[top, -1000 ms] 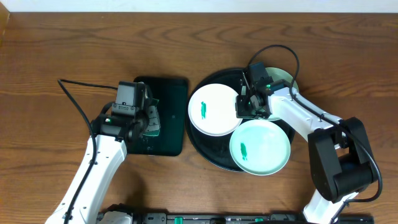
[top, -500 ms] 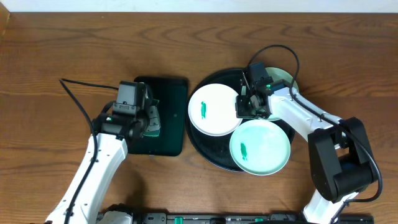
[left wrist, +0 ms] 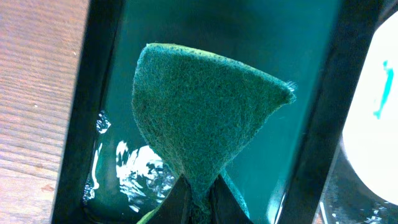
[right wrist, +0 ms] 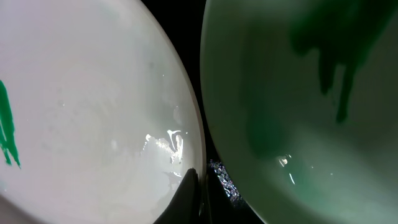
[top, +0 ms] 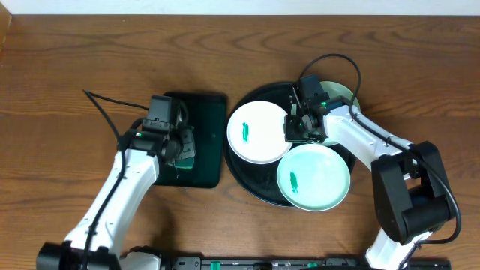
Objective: Clean dirty plates on tray and stack at the side
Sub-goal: 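Move the held sponge with the left gripper over the upper plate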
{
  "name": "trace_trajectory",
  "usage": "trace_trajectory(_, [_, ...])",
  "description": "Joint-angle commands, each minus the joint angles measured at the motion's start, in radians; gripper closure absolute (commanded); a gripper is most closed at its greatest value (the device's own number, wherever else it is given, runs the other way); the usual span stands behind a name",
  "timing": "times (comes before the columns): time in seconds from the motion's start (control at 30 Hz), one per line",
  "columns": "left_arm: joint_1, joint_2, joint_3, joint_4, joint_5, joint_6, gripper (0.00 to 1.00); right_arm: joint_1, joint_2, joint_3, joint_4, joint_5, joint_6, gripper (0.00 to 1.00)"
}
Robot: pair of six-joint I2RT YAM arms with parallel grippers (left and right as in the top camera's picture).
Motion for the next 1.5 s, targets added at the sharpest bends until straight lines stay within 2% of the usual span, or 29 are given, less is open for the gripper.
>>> trace_trajectory(0.0, [-0.002,0.028,-0.002,-0.001,-0.002,0.014,0.93,0.01,0.009,-0.004,0.005,-0.002,-0.003,0.99])
trace_trajectory(0.3, [-0.002,0.04,0.033,-0.013,-0.002,-0.033,0.93,0.01,0.009,-0.004,0.005,-0.002,-0.003,0.99])
trace_trajectory(0.57, [-0.002,0.042,0.245,-0.187,-0.006,-0.033,0.93,0.01,0.009,-0.004,0.008,-0.002,-0.003,0.99])
trace_trajectory(0.73, [-0.002,0.048,0.305,-0.249,-0.041,-0.037,0.93,0.01,0.009,-0.004,0.008,-0.002,-0.003,0.99])
trace_trajectory(1.17, [-0.002,0.228,0.406,-0.363,-0.009,-0.021,0.93,0.01,0.009,-0.004,0.008,-0.002,-0.003,0.99])
trace_trajectory(1.47, [-0.002,0.272,0.526,-0.484,-0.009,-0.018,0.93,0.01,0.009,-0.004,0.008,-0.002,-0.003,0.99])
